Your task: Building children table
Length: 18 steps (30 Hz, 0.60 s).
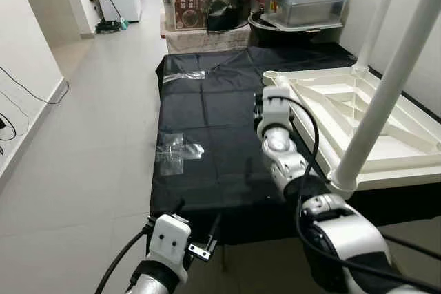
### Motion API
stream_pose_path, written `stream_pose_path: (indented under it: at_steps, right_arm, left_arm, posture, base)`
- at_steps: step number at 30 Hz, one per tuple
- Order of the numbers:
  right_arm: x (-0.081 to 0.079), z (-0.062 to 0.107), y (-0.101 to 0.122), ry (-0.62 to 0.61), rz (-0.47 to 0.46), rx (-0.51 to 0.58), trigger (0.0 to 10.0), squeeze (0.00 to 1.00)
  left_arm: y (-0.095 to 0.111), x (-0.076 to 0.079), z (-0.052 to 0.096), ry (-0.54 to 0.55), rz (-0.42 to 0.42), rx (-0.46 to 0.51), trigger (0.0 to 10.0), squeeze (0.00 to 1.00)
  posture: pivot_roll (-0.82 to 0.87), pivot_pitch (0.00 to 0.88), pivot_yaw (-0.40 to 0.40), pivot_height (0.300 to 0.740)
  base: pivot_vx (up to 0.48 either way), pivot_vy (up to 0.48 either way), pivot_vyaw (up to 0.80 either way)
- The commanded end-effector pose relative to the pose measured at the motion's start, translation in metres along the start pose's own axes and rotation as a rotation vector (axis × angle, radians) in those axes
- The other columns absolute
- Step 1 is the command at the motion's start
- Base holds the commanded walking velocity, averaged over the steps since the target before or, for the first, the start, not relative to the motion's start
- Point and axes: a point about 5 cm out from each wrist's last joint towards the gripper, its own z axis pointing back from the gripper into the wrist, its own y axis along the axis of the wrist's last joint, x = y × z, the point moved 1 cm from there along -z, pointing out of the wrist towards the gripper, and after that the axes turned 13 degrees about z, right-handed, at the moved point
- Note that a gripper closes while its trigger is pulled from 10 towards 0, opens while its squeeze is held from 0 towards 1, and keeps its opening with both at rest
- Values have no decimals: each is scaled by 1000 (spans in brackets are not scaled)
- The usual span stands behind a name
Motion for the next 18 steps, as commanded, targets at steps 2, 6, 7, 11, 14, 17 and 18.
stream_pose_path:
  at_steps: [2,6,7,11,14,17,18]
  right_arm:
    - [-3,0,1,41,-18,10,10000,0]
    - [-20,7,13,233,-147,142,10000,0]
    - [-20,7,13,233,-147,142,10000,0]
    - [-31,21,13,326,-195,252,10000,0]
    - [-35,34,11,385,-192,338,10000,0]
    - [-34,47,1,440,-154,385,10000,0]
    - [-31,60,-13,472,-116,400,10000,0]
  left_arm:
    - [0,0,1,9,-10,-9,10000,0]
    - [2,0,8,61,5,-12,10000,0]
    - [2,0,8,61,5,-12,10000,0]
    - [2,-3,11,102,31,-9,10000,0]
    - [4,-5,11,123,47,2,10000,0]
    - [5,-7,11,142,49,8,10000,0]
    - [6,-10,11,162,47,16,10000,0]
  posture:
    - [45,46,-23,740]
    - [52,78,-20,740]
    - [52,78,-20,740]
    - [53,78,-20,740]
    - [52,70,-18,740]
    - [44,52,-16,740]
    - [40,43,-17,740]
  base:
    - [0,0,0]
    - [0,0,0]
    - [0,0,0]
    - [0,0,0]
    - [0,0,0]
    - [0,0,0]
    - [0,0,0]
